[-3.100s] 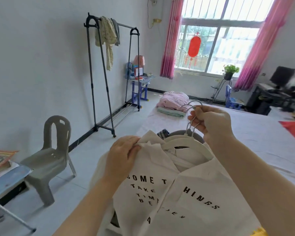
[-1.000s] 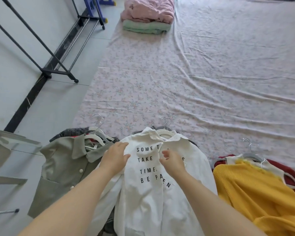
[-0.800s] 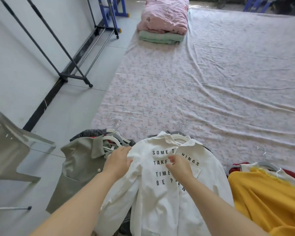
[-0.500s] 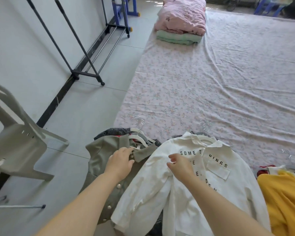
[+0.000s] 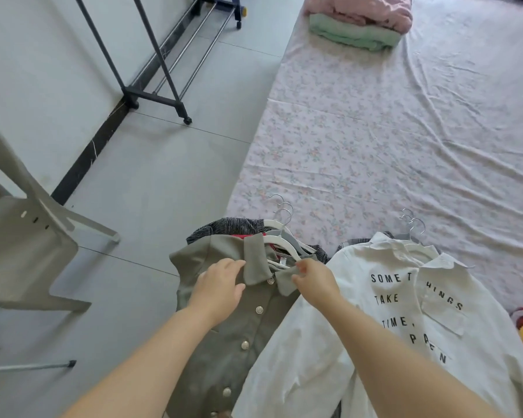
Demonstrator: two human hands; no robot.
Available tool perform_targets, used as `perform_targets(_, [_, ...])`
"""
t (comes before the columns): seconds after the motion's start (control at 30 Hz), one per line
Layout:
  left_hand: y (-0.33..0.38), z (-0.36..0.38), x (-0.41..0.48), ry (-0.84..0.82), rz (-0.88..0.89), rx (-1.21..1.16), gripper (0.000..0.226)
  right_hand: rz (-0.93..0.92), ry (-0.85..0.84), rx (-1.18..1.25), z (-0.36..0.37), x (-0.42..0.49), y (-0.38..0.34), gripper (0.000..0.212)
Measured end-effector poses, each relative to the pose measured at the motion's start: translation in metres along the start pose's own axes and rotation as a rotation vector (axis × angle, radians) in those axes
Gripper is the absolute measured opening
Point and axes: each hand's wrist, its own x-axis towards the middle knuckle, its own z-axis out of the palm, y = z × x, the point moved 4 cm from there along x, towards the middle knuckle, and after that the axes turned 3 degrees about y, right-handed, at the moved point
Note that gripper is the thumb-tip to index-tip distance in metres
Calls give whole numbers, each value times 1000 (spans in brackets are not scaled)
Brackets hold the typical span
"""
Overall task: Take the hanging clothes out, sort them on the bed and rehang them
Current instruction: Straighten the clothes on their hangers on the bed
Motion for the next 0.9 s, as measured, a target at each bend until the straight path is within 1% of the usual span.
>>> perform_targets(0.2, [-19,32,35,27,50,-76,48,7,69,-48,33,64,9,45])
perform_targets(0.33, [-27,45,50,47,61,-107,49,-7,136,-108,50,92,13,32])
perform_targets(0.43, [-28,50,52,60,69,-121,49,3,195,-99,53,98,13,34])
perform_targets(0.5, [-25,47,50,72,83,-135,49,-10,208,-63,50,92,10,32])
perform_targets(0.63, [-11,26,44,142,116,-174,50,-105,181,-25,37,56,-3,18])
perform_targets(0.77, [3,-4,34,192,131,-134,56,-241,117,-56,19,6,-15,18])
perform_targets(0.83, [8,-17,22,173,137,-100,58,-260,126,-35,6,-16,-22,18])
perform_targets(0.9, [11,-30,5,169,135,-115,55,-275,159,44,-8,-36,-32,19])
